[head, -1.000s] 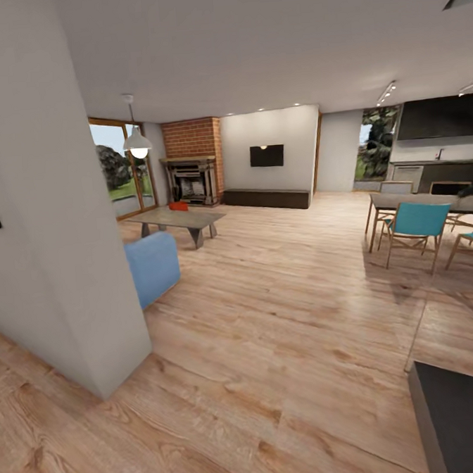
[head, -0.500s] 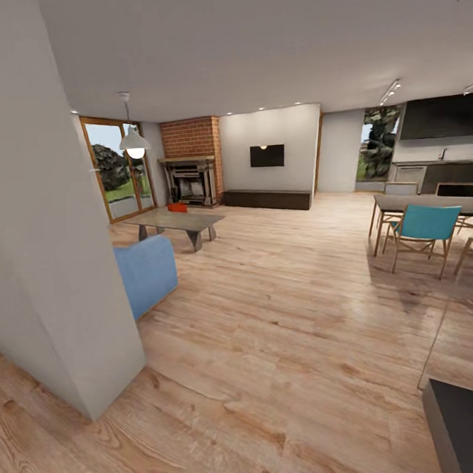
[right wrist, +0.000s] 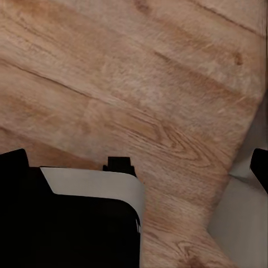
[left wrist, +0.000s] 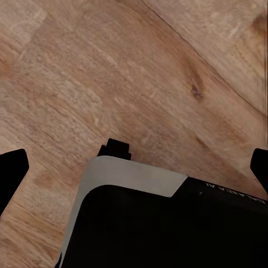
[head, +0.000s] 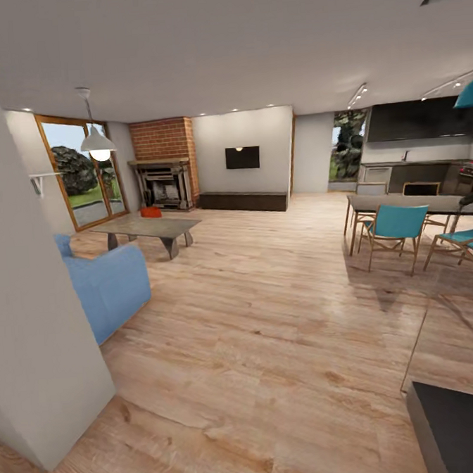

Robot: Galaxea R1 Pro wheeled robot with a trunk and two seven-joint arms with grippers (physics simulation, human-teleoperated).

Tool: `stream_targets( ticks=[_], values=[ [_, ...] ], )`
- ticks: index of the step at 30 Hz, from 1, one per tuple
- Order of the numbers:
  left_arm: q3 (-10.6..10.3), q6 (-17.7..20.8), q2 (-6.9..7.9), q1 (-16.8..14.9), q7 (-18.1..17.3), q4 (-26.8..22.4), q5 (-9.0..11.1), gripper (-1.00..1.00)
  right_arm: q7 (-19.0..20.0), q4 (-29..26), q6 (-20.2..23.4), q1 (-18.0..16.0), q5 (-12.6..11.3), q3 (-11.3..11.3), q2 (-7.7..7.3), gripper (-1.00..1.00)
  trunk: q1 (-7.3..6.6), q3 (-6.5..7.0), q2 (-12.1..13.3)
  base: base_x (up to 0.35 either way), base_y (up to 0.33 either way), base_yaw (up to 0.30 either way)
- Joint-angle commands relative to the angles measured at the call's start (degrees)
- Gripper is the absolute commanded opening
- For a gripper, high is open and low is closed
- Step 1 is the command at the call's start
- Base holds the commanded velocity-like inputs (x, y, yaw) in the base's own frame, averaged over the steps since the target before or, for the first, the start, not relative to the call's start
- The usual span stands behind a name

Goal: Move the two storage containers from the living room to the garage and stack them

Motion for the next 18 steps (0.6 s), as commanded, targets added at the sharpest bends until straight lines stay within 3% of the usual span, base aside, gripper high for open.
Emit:
stream_targets(
  ticks=[1, 5, 18],
  values=[
    [-0.3, 0.0, 0.01, 0.0, 0.1, 0.0, 0.4, 1.0, 0.0, 0.1, -0.2, -0.1, -0.3, 0.4, 0.06, 1.0, 0.04, -0.07, 0.0, 0.321, 0.0, -0.285],
    [-0.3, 0.0, 0.02, 0.0, 0.1, 0.0, 0.4, 1.0, 0.0, 0.1, -0.2, -0.1, -0.3, 0.4, 0.08, 1.0, 0.04, -0.07, 0.0, 0.321, 0.0, -0.185],
    [-0.3, 0.0, 0.03, 0.0, 0.1, 0.0, 0.4, 1.0, 0.0, 0.1, -0.2, -0.1, -0.3, 0.4, -0.04, 1.0, 0.04, -0.07, 0.0, 0.321, 0.0, -0.009]
  ],
)
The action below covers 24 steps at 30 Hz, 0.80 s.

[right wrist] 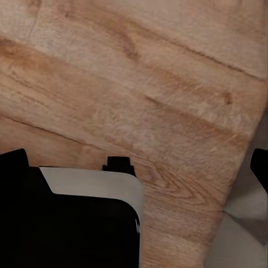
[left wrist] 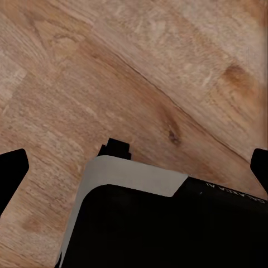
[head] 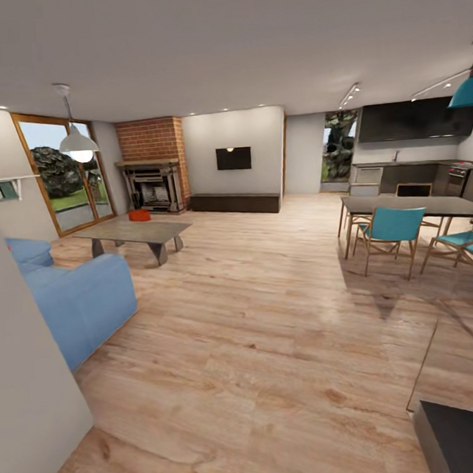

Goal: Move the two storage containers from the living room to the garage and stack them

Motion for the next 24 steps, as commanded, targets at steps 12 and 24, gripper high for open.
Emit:
stream_targets(
  ticks=[12, 24],
  values=[
    [-0.3, 0.0, -0.01, 0.0, 0.1, 0.0, 0.4, 1.0, 0.0, 0.1, -0.3, -0.1, -0.5, 0.4, 0.15, 1.0, 0.04, -0.07, 0.0, 0.321, 0.0, 0.0],
    [-0.3, -0.1, -0.19, 0.0, 0.1, 0.0, 0.4, 1.0, 0.0, 0.1, -0.3, -0.1, -0.5, 0.4, 0.16, 1.0, 0.04, -0.07, 0.0, 0.321, 0.0, 0.0]
  ],
)
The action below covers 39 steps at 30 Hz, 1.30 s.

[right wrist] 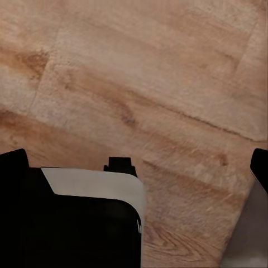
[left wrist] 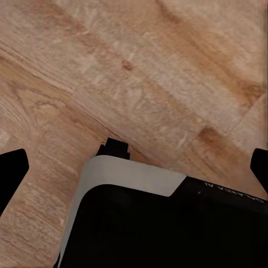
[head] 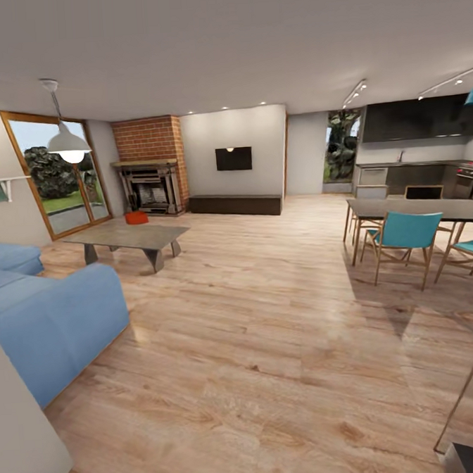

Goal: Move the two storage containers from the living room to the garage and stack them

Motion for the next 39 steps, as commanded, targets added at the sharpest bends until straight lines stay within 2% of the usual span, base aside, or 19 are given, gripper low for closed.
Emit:
stream_targets(
  ticks=[1, 39],
  values=[
    [-0.3, 0.0, 0.0, 0.0, 0.1, 0.0, 0.4, 1.0, 0.0, 0.1, -0.2, -0.1, -0.3, 0.4, 0.03, 1.0, 0.03, -0.07, 0.0, 0.321, 0.0, 0.0],
    [-0.3, -0.1, 0.08, 0.0, 0.1, -0.1, 0.3, 1.0, 0.0, 0.1, -0.2, -0.1, -0.3, 0.4, 0.03, 1.0, 0.03, -0.07, 0.0, 0.321, 0.0, 0.0]
  ],
)
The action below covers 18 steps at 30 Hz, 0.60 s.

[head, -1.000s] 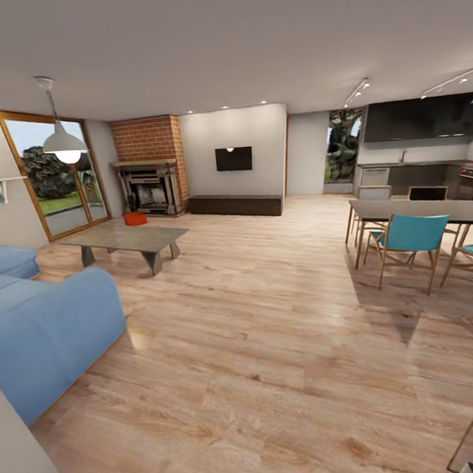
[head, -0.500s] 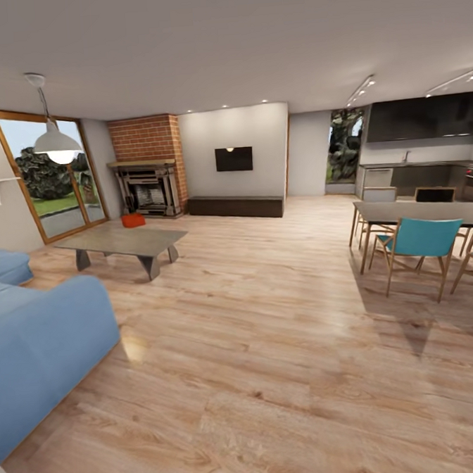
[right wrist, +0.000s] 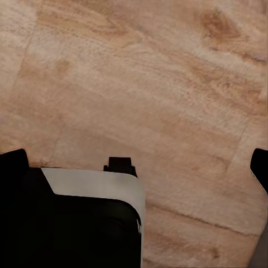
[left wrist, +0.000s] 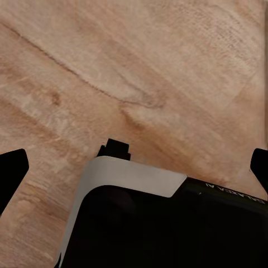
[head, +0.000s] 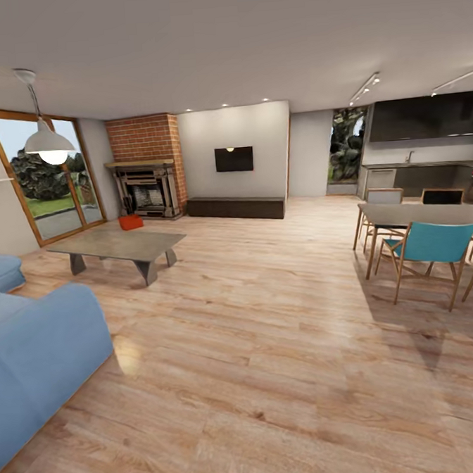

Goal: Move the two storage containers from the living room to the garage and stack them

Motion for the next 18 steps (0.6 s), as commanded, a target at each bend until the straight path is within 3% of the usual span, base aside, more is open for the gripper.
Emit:
stream_targets(
  ticks=[1, 18],
  values=[
    [-0.3, 0.0, 0.0, 0.0, 0.1, 0.0, 0.4, 1.0, 0.0, 0.1, -0.2, -0.1, -0.3, 0.4, 0.03, 1.0, 0.03, -0.07, 0.0, 0.321, 0.0, 0.0],
    [-0.3, 0.0, 0.0, 0.0, 0.1, 0.0, 0.4, 1.0, 0.0, 0.1, -0.2, -0.1, -0.3, 0.4, 0.03, 1.0, 0.03, -0.07, 0.0, 0.321, 0.0, 0.0]
  ],
)
